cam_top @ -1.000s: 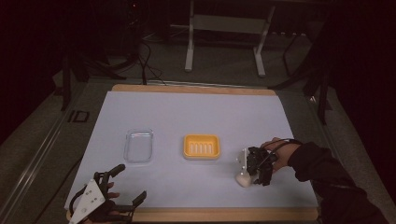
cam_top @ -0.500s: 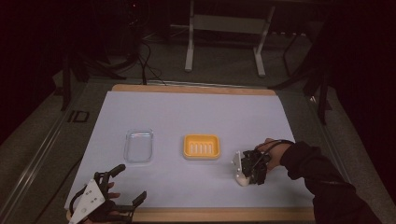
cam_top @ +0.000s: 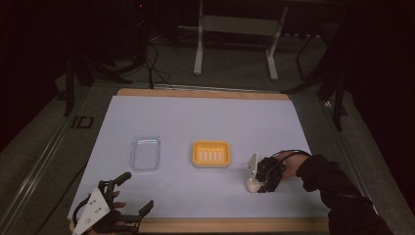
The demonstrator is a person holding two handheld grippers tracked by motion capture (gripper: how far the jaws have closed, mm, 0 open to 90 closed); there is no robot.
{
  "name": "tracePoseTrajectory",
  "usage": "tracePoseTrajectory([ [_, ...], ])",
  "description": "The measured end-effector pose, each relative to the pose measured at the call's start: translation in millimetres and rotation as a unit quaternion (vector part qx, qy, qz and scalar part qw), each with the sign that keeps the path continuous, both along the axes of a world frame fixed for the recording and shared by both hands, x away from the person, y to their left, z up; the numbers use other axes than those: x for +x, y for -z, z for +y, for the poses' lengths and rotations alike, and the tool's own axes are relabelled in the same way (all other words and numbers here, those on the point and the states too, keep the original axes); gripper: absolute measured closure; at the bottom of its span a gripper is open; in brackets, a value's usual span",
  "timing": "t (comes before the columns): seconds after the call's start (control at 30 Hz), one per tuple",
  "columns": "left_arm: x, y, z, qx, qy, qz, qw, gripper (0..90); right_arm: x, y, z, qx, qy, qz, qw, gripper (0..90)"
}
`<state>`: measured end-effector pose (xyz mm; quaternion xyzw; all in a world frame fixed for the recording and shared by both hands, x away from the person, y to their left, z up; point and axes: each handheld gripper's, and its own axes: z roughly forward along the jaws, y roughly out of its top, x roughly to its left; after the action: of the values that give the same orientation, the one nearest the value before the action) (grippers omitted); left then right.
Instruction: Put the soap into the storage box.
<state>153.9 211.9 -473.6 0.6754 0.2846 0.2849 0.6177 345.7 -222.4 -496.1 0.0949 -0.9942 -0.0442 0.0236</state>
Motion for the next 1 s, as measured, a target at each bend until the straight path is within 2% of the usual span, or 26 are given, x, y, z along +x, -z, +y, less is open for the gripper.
tracePoseTrajectory([
  [0.13,0.1,0.0,-0.7,0.000,0.000,0.000,1.0000,0.1,1.8,-1.2,-1.8,0.001,0.019,0.015,0.9997,49.8],
  [0.3,0.4,0.2,-1.0,0.000,0.001,0.001,1.0000,0.1,3.0,-2.9,-3.2,0.006,0.024,0.016,0.9996,49.8],
  [0.33,0.4,0.2,-1.2,0.001,0.001,0.001,1.0000,0.1,3.2,-7.2,-5.4,0.012,0.036,0.006,0.9993,49.8],
  [0.43,0.6,0.4,-1.7,0.003,0.004,0.002,1.0000,0.1,5.5,-18.5,-10.4,0.029,0.049,0.008,0.9983,49.8],
  [0.7,1.2,0.0,-5.7,0.007,0.016,0.000,0.9999,0.1,4.9,-40.6,-15.2,0.059,0.065,0.000,0.9962,49.8],
  [1.0,5.4,-0.4,-7.0,0.005,0.024,0.000,0.9997,0.1,6.0,-52.7,-11.8,0.066,0.077,0.002,0.9948,49.8],
])
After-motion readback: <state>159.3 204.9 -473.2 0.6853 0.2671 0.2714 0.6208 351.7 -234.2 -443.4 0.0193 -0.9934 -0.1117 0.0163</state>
